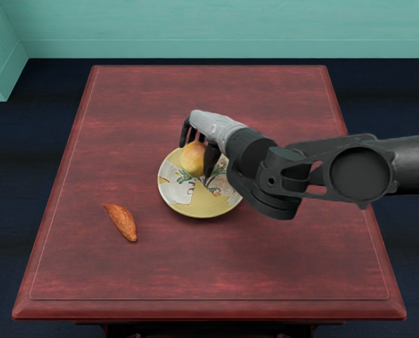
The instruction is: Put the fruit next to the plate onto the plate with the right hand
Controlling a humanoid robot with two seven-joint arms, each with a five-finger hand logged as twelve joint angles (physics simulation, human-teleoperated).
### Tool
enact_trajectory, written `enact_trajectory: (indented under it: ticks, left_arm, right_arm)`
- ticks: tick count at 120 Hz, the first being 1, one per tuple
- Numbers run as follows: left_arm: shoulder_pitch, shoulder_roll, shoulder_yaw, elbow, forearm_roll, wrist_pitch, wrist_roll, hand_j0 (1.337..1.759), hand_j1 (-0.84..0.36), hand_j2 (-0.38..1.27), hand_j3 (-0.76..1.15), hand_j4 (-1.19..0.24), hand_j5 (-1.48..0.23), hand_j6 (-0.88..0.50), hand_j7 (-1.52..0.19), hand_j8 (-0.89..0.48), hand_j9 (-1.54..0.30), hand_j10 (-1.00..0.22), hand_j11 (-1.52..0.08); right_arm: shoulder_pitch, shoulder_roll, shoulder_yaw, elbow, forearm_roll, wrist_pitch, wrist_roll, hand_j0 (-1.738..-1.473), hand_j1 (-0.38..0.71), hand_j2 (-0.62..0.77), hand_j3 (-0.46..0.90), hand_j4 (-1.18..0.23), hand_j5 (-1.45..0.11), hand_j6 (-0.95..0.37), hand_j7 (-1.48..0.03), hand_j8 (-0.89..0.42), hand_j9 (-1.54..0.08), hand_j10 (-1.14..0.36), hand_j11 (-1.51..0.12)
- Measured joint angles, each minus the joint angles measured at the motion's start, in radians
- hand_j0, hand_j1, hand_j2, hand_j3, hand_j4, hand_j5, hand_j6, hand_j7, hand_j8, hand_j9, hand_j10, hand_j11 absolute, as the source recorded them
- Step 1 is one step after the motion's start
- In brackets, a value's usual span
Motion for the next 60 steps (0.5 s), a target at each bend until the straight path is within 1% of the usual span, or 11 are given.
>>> enact_trajectory:
  ticks: [3, 14, 26, 38, 47, 60]
  left_arm:
    - [0.000, 0.000, 0.000, 0.000, 0.000, 0.000, 0.000, 1.658, 0.34, 0.00, 0.00, -0.01, -0.01, -0.01, -0.01, -0.01, -0.01, -0.01, -0.01]
    - [0.000, 0.000, 0.000, 0.000, 0.000, 0.000, 0.000, 1.658, 0.34, 0.00, 0.00, -0.01, -0.01, -0.01, -0.01, -0.01, -0.01, -0.01, -0.01]
    - [0.000, 0.000, 0.000, 0.000, 0.000, 0.000, 0.000, 1.658, 0.34, 0.00, 0.00, -0.01, -0.01, -0.01, -0.01, -0.01, -0.01, -0.01, -0.01]
    - [0.000, 0.000, 0.000, 0.000, 0.000, 0.000, 0.000, 1.658, 0.34, 0.00, 0.00, -0.01, -0.01, -0.01, -0.01, -0.01, -0.01, -0.01, -0.01]
    - [0.000, 0.000, 0.000, 0.000, 0.000, 0.000, 0.000, 1.658, 0.34, 0.00, 0.00, -0.01, -0.01, -0.01, -0.01, -0.01, -0.01, -0.01, -0.01]
    - [0.000, 0.000, 0.000, 0.000, 0.000, 0.000, 0.000, 1.658, 0.34, 0.00, 0.00, -0.01, -0.01, -0.01, -0.01, -0.01, -0.01, -0.01, -0.01]
  right_arm:
    - [0.001, 0.002, 0.000, -0.001, -0.001, -0.001, 0.000, -1.657, 0.15, 0.32, 0.00, -0.57, -0.78, -0.47, -0.76, -0.45, -0.78, -0.57, -0.79]
    - [0.009, 0.006, 0.001, -0.001, -0.001, -0.004, 0.000, -1.658, -0.03, 0.20, 0.00, -0.37, -0.50, -0.31, -0.49, -0.29, -0.51, -0.37, -0.51]
    - [0.021, 0.007, 0.003, 0.001, -0.001, -0.005, 0.000, -1.658, -0.15, 0.13, 0.00, -0.23, -0.31, -0.19, -0.30, -0.18, -0.31, -0.23, -0.31]
    - [0.033, 0.006, 0.004, 0.010, 0.004, -0.005, 0.000, -1.658, -0.23, 0.08, 0.00, -0.14, -0.19, -0.12, -0.18, -0.11, -0.19, -0.14, -0.19]
    - [0.049, -0.008, 0.011, 0.035, 0.015, 0.004, 0.000, -1.658, -0.27, 0.05, 0.00, -0.10, -0.13, -0.08, -0.13, -0.08, -0.13, -0.10, -0.13]
    - [0.045, -0.035, 0.100, 0.078, 0.119, 0.047, 0.000, -1.658, -0.30, 0.03, 0.00, -0.06, -0.08, -0.05, -0.08, -0.05, -0.08, -0.06, -0.08]
